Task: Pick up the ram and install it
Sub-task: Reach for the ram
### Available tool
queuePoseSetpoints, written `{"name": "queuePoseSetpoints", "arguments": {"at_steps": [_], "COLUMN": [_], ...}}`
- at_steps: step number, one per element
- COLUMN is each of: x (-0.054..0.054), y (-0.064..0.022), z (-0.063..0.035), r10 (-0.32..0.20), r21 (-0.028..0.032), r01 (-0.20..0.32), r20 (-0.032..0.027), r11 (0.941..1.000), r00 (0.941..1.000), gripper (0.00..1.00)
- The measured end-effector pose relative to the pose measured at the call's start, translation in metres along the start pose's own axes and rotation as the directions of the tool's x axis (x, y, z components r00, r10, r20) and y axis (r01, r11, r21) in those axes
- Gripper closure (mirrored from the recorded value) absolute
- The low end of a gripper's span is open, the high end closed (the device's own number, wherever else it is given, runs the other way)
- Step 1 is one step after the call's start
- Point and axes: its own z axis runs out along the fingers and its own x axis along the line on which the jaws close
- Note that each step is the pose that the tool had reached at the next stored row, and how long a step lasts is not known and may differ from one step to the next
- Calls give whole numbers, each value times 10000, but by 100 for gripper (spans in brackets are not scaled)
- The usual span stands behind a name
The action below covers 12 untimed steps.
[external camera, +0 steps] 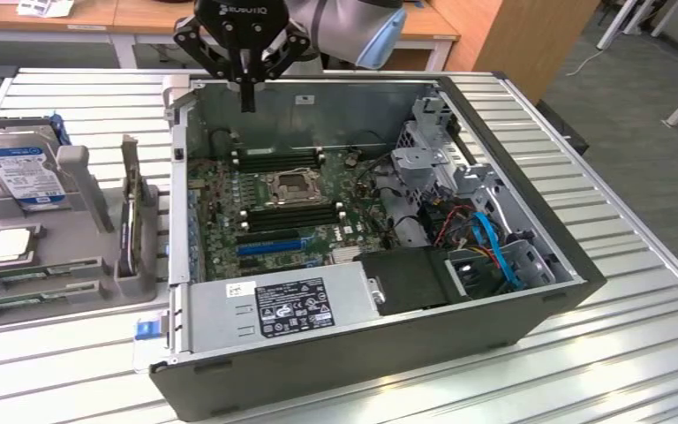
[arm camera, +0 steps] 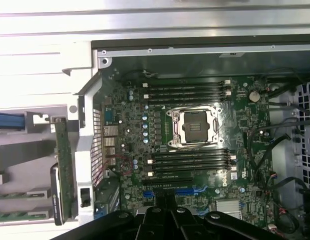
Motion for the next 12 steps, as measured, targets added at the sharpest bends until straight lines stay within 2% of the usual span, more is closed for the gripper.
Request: {"name": "queuePoseSetpoints", "arguments": {"at_steps": [12], "x": [219], "y": [-16], "z": [-5], "r10": [2], "r21": [1], "r01": [-2], "r20": [-1], "r11": [10000], "r00": [10000], "gripper": [90]}}
